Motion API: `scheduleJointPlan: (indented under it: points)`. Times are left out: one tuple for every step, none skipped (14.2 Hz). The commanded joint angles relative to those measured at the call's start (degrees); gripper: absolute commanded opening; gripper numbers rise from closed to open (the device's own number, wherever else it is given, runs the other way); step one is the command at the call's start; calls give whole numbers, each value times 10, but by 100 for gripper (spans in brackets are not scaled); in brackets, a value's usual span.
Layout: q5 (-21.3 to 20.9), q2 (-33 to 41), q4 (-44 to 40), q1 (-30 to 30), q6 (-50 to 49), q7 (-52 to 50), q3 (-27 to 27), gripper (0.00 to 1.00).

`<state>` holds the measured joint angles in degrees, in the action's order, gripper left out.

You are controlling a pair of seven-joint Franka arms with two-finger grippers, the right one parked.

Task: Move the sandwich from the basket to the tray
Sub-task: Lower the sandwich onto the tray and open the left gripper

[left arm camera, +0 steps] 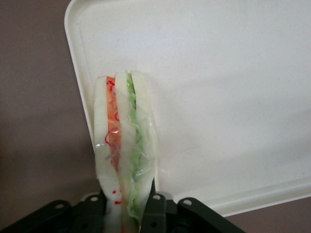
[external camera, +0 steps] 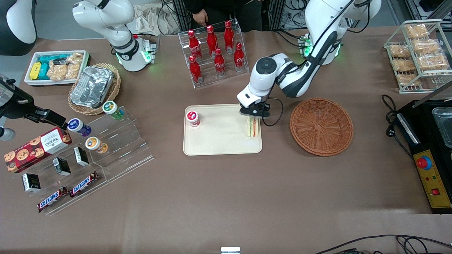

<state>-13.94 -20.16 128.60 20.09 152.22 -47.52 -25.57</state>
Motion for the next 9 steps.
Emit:
scheduleJointPlan:
  points:
    - [-15,-14,-26,15,2,-43,9,100]
    - [-16,-12,-40,16,-10,-46,11,100]
    - [-16,-8,-53,16,-43,-46,12,100]
    - [-16,1,-70,14,-80,-46,11,100]
    - [-14,22,-89,7,-119,-45,11,100]
    - [-7,43,-112,7,-161,-47,11,100]
    - [-5,58,-138,6,-200,-46,11,100]
    - [-6,67,-164,-9,-237,-43,11,100]
    - [-8,76,-188,-25,-268,-39,11,100]
